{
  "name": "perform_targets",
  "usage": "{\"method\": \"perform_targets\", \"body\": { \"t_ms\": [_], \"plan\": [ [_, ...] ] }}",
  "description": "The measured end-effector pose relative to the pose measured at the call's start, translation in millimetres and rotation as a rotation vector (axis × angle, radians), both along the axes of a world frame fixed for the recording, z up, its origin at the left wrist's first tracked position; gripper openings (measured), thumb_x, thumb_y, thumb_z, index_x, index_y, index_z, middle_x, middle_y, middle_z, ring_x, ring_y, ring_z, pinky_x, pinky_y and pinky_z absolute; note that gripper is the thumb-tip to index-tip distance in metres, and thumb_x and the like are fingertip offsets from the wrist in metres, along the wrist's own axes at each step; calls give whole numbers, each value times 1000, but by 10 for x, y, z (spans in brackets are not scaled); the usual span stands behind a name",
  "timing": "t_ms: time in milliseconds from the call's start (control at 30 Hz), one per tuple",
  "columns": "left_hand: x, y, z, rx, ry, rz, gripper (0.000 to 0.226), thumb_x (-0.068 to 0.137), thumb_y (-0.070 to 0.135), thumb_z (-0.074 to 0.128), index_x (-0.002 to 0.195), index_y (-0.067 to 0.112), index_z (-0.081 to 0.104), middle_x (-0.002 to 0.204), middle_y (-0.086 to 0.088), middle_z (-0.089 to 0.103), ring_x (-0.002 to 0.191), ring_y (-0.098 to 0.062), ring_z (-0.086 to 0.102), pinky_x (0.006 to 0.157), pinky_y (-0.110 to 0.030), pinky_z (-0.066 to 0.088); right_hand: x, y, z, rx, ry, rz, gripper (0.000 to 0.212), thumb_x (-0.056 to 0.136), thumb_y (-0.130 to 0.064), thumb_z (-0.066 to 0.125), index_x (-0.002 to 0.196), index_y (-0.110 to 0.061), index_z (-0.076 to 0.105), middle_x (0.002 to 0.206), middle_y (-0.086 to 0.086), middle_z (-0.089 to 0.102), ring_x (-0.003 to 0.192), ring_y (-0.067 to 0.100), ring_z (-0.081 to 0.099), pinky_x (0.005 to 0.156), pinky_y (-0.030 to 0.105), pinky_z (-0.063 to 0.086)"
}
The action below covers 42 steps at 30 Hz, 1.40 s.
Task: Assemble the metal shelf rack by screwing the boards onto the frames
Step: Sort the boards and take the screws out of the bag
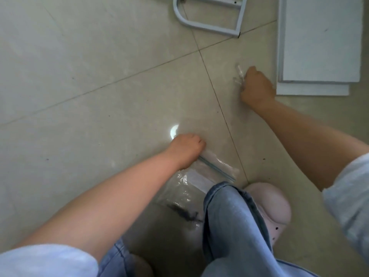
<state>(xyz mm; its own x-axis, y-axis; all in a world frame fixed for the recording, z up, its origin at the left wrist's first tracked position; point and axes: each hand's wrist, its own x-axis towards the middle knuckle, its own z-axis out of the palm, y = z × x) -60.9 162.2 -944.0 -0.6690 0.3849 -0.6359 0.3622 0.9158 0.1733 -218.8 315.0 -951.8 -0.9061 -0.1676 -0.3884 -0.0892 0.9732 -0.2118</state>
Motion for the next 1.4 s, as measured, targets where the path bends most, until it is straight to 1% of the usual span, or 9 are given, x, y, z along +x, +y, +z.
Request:
{"method": "perform_targets", "body": {
  "t_ms": [200,467,600,767,900,1000,1133,1300,1400],
  "plan": [
    [-118,-174,-9,-144,-54,115,32,93,8,43,124,5,52,126,-14,47,120,-31,44,89,-38,42,239,-142,-52,100,-43,79,29,93,-1,32,119,9,39,120,29,45,104,40,53,80,42,41],
    [-932,-1043,583,-352,-90,492,31,88,13,48,118,7,56,124,-15,55,114,-32,54,88,-39,46,-40,-456,294,-80,-177,102,16,92,-14,41,104,-3,44,87,14,48,75,28,46,56,29,29],
    [-1213,-1419,1106,-473,-42,584,31,88,9,46,117,7,56,124,-15,55,114,-32,53,87,-39,46,-204,-619,559,-220,-231,64,21,92,-18,39,106,-3,44,86,11,46,75,25,43,61,30,29],
    [-1674,-1591,1553,-497,-107,527,20,87,12,50,104,10,62,108,-10,61,102,-30,57,83,-35,46,-419,-741,751,-194,-306,101,29,94,-22,34,110,-1,48,90,11,50,76,26,46,64,30,33],
    [-1910,-1798,1533,-475,-82,568,24,85,10,49,104,11,62,80,-4,51,88,-27,53,84,-37,48,-545,-909,780,-155,-285,118,22,96,-19,30,90,-5,46,99,19,57,78,25,46,67,30,33],
    [-1902,-2019,1454,-478,-12,686,27,88,9,45,110,14,58,96,-5,49,99,-26,55,77,-33,42,-612,-1228,825,-115,-265,154,20,96,-16,30,92,-8,48,109,19,58,82,26,47,69,28,32],
    [-1875,-2296,1268,-494,90,748,34,90,10,45,123,10,55,125,-9,55,116,-27,54,87,-34,45,-690,-1645,802,-69,-226,188,23,94,-16,32,103,-5,51,112,18,56,92,31,52,68,27,33],
    [-2034,-2653,986,-409,106,680,40,90,8,43,129,11,42,128,-7,53,117,-27,53,85,-32,44,-885,-1889,764,54,-236,87,13,91,-14,36,90,-8,48,91,10,51,81,27,50,66,26,36],
    [-2221,-2840,918,-481,0,598,38,90,12,45,127,16,50,125,-1,55,115,-22,54,81,-32,44,-923,-1887,818,186,-228,44,13,90,-21,42,92,-11,49,94,8,55,83,25,51,67,26,37]
  ]
}}
